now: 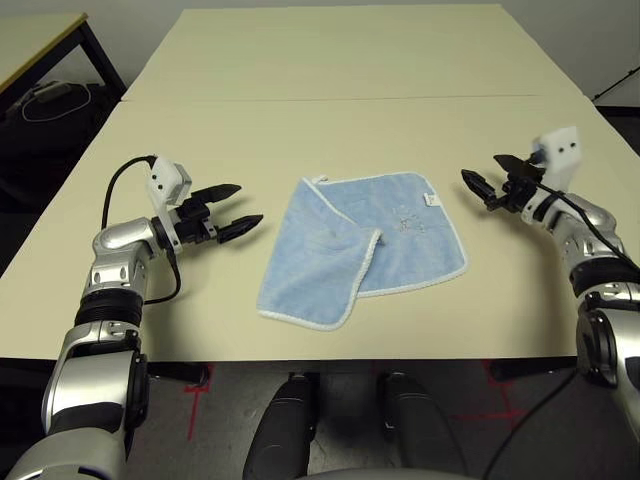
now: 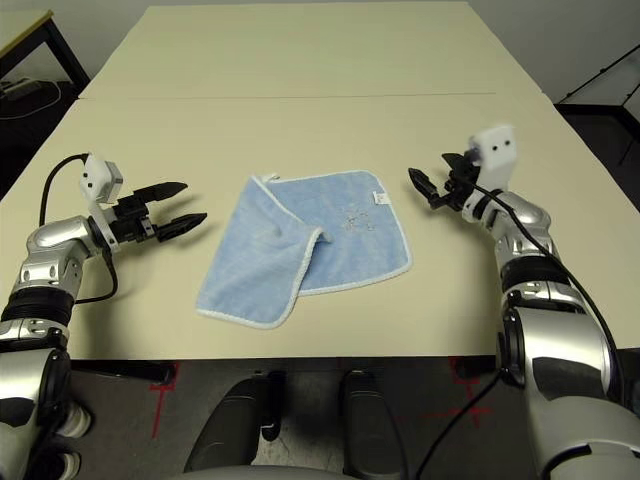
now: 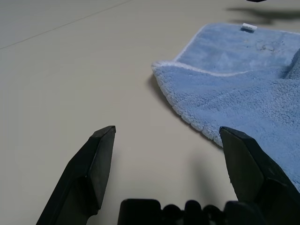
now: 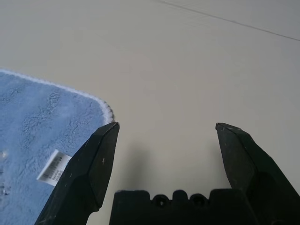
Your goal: Fold the towel and set it aside.
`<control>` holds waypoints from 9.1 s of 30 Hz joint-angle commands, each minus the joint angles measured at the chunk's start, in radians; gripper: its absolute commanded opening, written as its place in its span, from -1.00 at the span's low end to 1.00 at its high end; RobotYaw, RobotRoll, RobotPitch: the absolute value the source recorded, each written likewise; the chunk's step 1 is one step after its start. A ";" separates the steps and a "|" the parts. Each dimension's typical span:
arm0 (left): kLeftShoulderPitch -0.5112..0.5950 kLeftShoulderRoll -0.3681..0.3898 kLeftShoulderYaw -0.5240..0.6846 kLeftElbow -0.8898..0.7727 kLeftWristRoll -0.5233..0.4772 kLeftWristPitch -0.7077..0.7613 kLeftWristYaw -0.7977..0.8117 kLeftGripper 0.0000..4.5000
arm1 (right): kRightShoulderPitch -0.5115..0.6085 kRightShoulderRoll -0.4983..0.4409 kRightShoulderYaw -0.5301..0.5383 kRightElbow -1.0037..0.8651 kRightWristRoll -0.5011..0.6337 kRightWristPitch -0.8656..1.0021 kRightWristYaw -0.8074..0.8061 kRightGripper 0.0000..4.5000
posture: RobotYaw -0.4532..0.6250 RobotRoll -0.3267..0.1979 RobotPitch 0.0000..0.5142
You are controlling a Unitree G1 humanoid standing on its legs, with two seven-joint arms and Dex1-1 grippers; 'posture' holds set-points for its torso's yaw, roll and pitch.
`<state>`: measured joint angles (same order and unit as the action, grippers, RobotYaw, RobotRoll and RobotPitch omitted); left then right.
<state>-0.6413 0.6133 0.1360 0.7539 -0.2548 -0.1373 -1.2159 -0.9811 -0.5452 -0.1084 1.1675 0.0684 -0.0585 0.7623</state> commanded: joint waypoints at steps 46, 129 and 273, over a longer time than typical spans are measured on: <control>0.112 -0.039 -0.016 -0.286 -0.034 0.151 0.066 1.00 | -0.195 0.062 0.143 0.158 -0.233 0.254 0.056 -0.92 | 0.14 0.25 -0.20; -0.107 -0.238 -0.091 -0.120 -0.050 0.373 0.135 1.00 | -0.467 0.172 -0.062 -0.105 0.115 -0.646 0.060 -0.98 | -0.08 0.25 -0.41; -0.254 0.056 -0.119 -0.341 -0.078 0.861 0.240 -0.98 | -0.195 0.009 -0.070 -0.196 0.148 -0.503 0.107 -1.00 | -0.03 0.25 -0.12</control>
<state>-0.8810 0.6575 0.0172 0.4421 -0.3384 0.7079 -0.9814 -1.1973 -0.5151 -0.1727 1.0218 0.1998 -0.5873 0.8441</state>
